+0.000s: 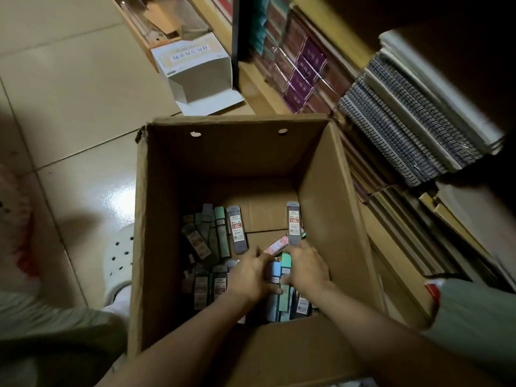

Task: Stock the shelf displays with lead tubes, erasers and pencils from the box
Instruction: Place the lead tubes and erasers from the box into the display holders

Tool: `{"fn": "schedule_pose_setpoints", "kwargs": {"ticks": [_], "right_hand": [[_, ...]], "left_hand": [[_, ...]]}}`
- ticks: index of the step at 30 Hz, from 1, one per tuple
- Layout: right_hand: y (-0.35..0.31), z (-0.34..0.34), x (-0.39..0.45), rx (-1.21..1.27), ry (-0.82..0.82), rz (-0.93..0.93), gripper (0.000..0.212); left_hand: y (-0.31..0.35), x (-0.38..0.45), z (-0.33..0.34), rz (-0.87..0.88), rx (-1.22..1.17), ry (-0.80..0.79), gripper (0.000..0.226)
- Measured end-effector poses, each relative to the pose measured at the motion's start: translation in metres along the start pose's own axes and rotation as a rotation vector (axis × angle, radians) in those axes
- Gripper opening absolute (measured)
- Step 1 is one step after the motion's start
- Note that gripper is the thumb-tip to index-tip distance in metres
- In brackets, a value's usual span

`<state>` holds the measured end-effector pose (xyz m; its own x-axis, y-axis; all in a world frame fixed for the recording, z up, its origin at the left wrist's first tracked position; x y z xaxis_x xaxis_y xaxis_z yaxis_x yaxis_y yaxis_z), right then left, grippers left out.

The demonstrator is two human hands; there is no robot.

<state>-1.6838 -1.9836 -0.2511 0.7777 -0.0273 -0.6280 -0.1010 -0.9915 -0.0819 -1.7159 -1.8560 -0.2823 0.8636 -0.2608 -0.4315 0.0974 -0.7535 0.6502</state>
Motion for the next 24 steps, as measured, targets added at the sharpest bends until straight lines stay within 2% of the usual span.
{"fn": "schedule_pose_setpoints", "kwargs": {"ticks": [2, 6, 9, 11, 13, 16, 19, 22, 24], "right_hand": [[-0.001, -0.003, 0.001, 0.064, 0.020, 0.003, 0.066], [0.000, -0.006, -0.002, 0.206, 0.027, 0.050, 0.064], [-0.001, -0.011, -0.009, 0.426, 0.043, 0.063, 0.049], [-0.003, -0.019, -0.016, 0.565, 0.058, 0.053, 0.042], [-0.006, -0.034, -0.023, 0.622, 0.087, 0.012, 0.044], [-0.013, -0.075, -0.037, 0.677, 0.189, -0.061, 0.049], [-0.020, -0.139, -0.058, 0.685, 0.362, -0.173, 0.051], [-0.024, -0.213, -0.095, 0.681, 0.490, -0.313, 0.051], [-0.022, -0.258, -0.125, 0.679, 0.553, -0.402, 0.047]], "left_hand": [[0.000, 0.001, 0.000, 0.005, 0.008, 0.025, 0.075], [0.000, 0.002, -0.011, 0.017, -0.135, 0.145, 0.062], [0.001, -0.003, -0.023, 0.040, -0.223, 0.206, 0.051], [0.006, -0.009, -0.030, 0.078, -0.283, 0.202, 0.046], [0.016, -0.014, -0.043, 0.138, -0.344, 0.178, 0.045], [0.037, -0.015, -0.082, 0.169, -0.480, 0.206, 0.048], [0.074, -0.011, -0.140, 0.262, -0.527, 0.234, 0.048], [0.126, -0.018, -0.209, 0.442, -0.423, 0.240, 0.047], [0.165, -0.029, -0.251, 0.602, -0.274, 0.205, 0.047]]}}
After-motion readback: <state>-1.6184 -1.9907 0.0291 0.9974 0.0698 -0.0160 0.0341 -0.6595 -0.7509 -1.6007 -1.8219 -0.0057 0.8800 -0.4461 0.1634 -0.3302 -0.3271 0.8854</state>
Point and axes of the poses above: each hand's wrist, its own x-axis towards the middle knuckle, its own z-axis out of the palm, y = z × x, the point moved 4 cm from there along x, towards the middle knuckle, and after that the axes turned 6 degrees about z, right-handed, at the moved point
